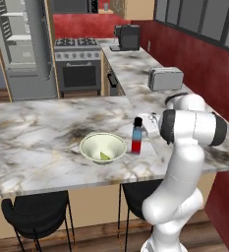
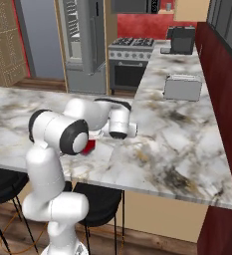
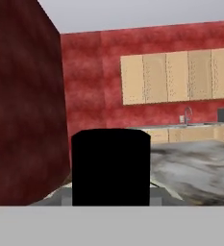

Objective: There is a bowl on the dining counter. Grab a lemon wedge from the fridge and place it in the bowl. Then get the liquor bottle and glass cup from the cabinet and place them next to the bowl.

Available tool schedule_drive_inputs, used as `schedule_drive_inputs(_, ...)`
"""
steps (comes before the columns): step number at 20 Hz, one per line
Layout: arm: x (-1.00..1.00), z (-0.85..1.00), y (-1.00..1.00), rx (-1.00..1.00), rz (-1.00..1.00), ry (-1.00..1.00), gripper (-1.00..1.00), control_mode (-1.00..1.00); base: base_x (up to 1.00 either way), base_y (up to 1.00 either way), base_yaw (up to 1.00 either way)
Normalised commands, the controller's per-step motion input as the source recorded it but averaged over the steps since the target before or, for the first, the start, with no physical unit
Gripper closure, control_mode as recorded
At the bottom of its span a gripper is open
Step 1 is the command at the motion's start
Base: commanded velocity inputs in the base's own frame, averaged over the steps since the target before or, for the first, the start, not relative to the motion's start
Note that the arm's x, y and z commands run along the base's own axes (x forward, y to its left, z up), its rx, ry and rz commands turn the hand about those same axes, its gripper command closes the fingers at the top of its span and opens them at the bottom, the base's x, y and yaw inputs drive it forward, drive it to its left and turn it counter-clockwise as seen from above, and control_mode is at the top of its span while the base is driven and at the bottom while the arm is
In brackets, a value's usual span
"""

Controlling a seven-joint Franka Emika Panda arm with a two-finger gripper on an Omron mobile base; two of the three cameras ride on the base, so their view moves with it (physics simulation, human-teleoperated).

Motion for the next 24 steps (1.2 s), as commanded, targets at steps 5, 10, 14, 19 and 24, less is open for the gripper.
schedule_drive_inputs(5, 0.15, -0.31, 0.09, -0.01, 0.03, 0.0, 1.0, -1.0, 0.0, 0.0, 0.0)
schedule_drive_inputs(10, 0.13, -0.29, 0.12, -0.01, 0.04, 0.0, 1.0, -1.0, 0.0, 0.0, 0.0)
schedule_drive_inputs(14, 0.11, -0.26, 0.11, 0.0, 0.04, 0.0, 1.0, -1.0, 0.0, 0.0, 0.0)
schedule_drive_inputs(19, 0.11, -0.25, 0.09, 0.0, 0.04, 0.0, 1.0, -1.0, 0.0, 0.0, 0.0)
schedule_drive_inputs(24, 0.05, -0.28, 0.09, -0.01, 0.04, 0.0, 1.0, -1.0, 0.0, 0.0, 0.0)
